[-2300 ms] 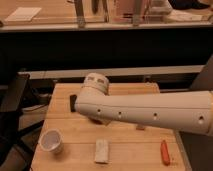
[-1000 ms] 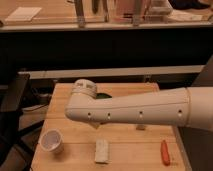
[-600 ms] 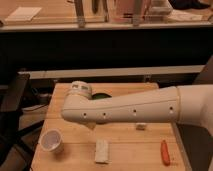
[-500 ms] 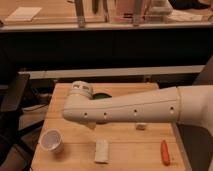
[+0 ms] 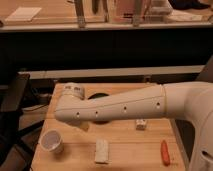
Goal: Pick up the ceramic cup
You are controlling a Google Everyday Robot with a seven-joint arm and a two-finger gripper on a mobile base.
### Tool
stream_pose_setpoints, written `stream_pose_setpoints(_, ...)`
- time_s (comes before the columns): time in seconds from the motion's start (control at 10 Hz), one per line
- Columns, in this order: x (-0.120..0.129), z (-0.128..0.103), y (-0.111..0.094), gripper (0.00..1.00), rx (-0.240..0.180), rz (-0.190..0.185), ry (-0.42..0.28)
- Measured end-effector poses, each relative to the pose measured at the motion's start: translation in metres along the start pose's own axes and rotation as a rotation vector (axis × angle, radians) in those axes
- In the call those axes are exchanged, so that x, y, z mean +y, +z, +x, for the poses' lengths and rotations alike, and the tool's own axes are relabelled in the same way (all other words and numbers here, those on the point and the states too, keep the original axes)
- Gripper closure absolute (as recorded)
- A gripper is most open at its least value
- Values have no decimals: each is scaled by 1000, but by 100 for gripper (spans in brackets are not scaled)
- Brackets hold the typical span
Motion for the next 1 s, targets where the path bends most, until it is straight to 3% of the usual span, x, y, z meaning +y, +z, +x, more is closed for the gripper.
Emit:
stream_pose_setpoints(0.4, -7, -8, 3, 20, -35, 3, -60)
stream_pose_setpoints(0.7, -14, -29, 20, 20, -87, -1, -157)
stream_pose_setpoints(1.0, -16, -36, 25, 20, -106, -5, -193)
